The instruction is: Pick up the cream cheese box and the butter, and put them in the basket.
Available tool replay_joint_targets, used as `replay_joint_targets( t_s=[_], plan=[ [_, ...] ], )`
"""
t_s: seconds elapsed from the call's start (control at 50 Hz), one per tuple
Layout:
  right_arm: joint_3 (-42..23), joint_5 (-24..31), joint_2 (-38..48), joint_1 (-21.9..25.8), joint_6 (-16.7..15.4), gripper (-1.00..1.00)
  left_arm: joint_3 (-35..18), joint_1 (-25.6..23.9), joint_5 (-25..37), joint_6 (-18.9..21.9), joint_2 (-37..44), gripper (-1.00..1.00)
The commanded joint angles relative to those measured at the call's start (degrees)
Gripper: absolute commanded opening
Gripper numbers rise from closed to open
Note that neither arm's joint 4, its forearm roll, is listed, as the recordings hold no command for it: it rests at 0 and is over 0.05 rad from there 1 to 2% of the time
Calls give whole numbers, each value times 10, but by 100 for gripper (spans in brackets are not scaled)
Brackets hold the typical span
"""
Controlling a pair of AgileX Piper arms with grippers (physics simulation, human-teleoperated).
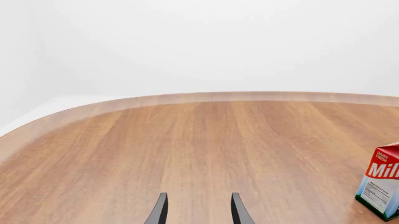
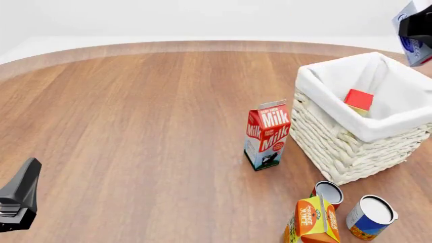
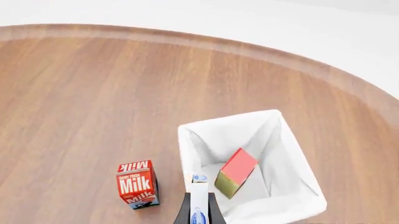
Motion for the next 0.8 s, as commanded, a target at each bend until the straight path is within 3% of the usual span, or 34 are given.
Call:
replay_joint_targets(
  t_s=[0.02,0.56,0.8],
  plan=[
    [2,-16,13,-10,11,-100,0,0,0,0,0,100],
    [22,-87,87,-5,21,-100,0,0,0,0,0,100],
    [17,-92,103,-6,21,-100,0,0,0,0,0,100]
  ],
)
